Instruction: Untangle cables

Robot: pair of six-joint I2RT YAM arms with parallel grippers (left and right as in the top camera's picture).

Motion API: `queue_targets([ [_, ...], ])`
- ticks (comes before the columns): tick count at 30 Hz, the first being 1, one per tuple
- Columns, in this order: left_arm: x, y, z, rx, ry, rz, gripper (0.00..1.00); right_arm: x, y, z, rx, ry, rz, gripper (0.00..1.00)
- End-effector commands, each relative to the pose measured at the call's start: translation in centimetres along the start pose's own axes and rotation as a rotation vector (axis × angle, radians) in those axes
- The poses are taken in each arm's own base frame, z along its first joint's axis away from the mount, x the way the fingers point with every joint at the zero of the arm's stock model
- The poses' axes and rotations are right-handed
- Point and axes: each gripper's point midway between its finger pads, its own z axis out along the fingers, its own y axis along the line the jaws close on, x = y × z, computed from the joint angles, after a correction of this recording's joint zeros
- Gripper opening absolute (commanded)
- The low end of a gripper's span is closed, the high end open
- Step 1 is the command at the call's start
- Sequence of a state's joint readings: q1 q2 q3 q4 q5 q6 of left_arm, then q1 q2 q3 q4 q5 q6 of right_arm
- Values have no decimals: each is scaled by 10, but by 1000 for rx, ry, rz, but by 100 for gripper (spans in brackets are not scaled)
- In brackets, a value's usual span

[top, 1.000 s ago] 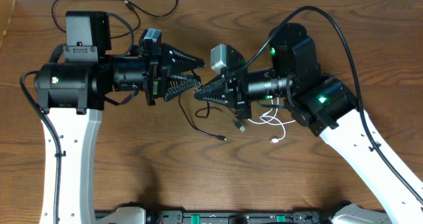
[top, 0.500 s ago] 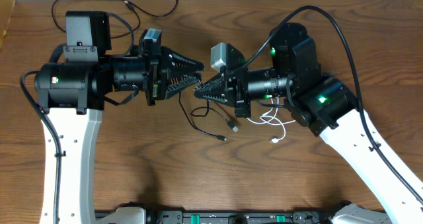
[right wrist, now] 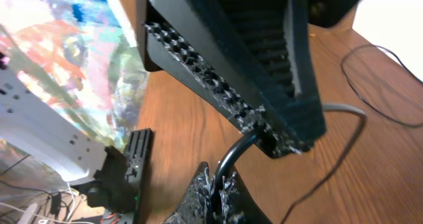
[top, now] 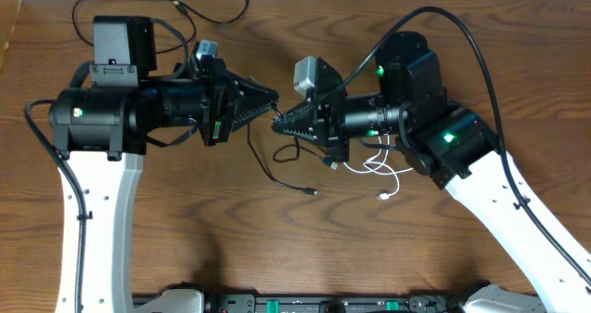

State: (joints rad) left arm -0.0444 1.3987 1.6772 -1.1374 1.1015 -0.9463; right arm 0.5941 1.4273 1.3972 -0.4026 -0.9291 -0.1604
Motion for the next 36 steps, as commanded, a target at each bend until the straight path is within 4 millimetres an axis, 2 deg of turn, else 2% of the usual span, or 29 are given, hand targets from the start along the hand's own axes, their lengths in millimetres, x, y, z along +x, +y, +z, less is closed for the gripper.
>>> queue_targets([
  [1, -62, 30, -15, -206, -353, 69, 7, 1, 8, 1, -37, 6, 29, 1],
  [3, -76, 39, -24, -269, -444, 79, 7, 2, 8, 1, -38, 11, 51, 1],
  [5, -82, 41, -28, -300, -475, 114, 7, 5, 9, 1, -39, 19, 62, 1],
  [6, -82, 41, -28, -299, -474, 126, 7, 5, 9, 1, -39, 20, 63, 5],
  [8, -84, 38, -28, -296, -476, 160, 7, 5, 9, 1, -39, 22, 65, 32],
  [10, -87, 30, -28, -281, -483, 231, 8, 5, 7, 1, -33, 22, 66, 63],
  [11, -88, 25, -27, -270, -482, 261, 8, 6, 6, 0, -27, 22, 67, 74],
  [12, -88, 18, -27, -249, -481, 305, 8, 7, 4, -1, -18, 26, 75, 96],
  [13, -89, 4, -26, -207, -486, 378, 7, 10, 0, -4, -5, 33, 92, 99],
  [14, -91, -14, -28, -155, -508, 455, 8, 14, -6, -10, 12, 43, 119, 99],
  [15, -94, -24, -30, -129, -528, 488, 7, 17, -11, -13, 25, 49, 143, 99],
  [20, -108, -56, -37, -51, -616, 597, 7, 32, -29, -33, 88, 74, 282, 99],
  [25, -117, -79, -39, 21, -657, 641, 8, 48, -34, -44, 113, 114, 376, 99],
  [31, -124, -86, -41, 44, -689, 640, 7, 64, -36, -48, 157, 167, 436, 99],
  [36, -152, -71, -25, 0, -674, 602, 7, 67, -35, -48, 158, 180, 452, 99],
])
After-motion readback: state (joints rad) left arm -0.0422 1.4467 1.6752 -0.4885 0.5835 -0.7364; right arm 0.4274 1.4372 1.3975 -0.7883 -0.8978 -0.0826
